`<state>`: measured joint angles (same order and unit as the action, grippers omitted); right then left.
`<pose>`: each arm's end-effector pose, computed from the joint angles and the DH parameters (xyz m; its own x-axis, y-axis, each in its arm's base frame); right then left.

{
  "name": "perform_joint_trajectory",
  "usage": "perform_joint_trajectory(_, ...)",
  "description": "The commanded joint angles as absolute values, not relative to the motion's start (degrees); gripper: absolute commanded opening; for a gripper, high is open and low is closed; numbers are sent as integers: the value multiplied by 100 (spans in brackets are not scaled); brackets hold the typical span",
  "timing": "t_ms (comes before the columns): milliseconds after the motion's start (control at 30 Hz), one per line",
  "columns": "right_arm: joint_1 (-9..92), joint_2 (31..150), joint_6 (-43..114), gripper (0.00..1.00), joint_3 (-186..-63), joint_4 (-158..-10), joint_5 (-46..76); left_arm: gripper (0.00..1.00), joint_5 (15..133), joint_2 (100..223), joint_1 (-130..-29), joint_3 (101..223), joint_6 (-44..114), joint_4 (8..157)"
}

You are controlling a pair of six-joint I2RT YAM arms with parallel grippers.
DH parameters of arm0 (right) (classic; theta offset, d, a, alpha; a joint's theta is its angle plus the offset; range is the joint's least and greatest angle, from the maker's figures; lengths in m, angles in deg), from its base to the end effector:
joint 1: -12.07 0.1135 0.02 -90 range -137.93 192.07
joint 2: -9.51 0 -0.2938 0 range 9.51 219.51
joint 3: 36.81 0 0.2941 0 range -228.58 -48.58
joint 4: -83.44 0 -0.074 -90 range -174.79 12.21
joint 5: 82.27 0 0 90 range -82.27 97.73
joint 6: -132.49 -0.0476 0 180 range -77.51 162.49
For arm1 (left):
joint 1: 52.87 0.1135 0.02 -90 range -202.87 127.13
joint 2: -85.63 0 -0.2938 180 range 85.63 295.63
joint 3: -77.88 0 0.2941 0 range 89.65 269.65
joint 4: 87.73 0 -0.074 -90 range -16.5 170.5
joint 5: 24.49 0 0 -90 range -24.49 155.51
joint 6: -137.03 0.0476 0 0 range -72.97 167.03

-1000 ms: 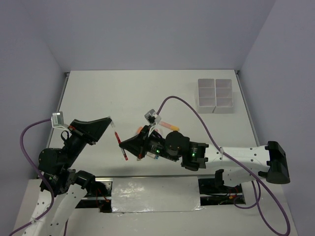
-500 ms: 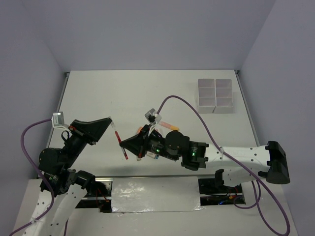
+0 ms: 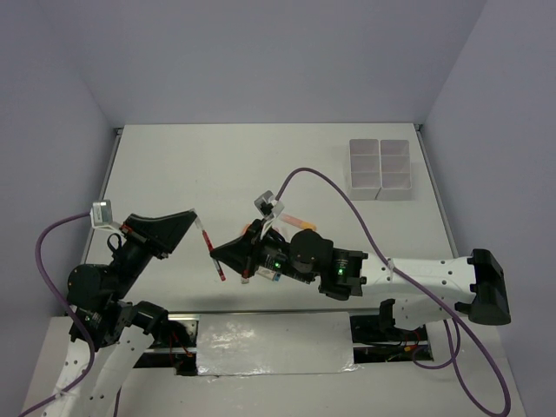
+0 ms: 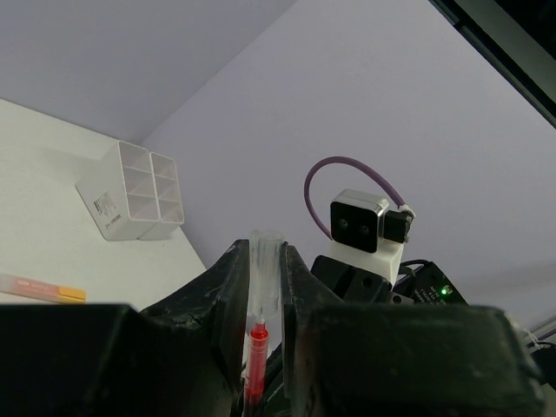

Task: Sort the stationery into containers
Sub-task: Close the pen cap on the pen.

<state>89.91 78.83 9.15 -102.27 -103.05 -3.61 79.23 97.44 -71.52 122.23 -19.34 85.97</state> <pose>0.0787 0.3208 0.3741 -0.4960 0.2565 -0.8296 -0.7715 0.3083 0.5566 0.0800 -0.0389 0.3850 -0.3014 -0.8376 -0.4556 0.5891 0.2121 -0.7797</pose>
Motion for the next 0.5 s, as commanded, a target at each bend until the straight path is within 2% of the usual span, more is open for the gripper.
perform_joint_trajectory(0, 8959, 7911, 989, 0, -10545, -10377, -335, 0, 7931, 9670, -7132, 12208, -1942, 8735)
perform_joint_trajectory(467, 8862, 7982, 1041, 0, -10676, -10333, -282, 0, 8133, 9723, -7132, 12199, -1889, 8727)
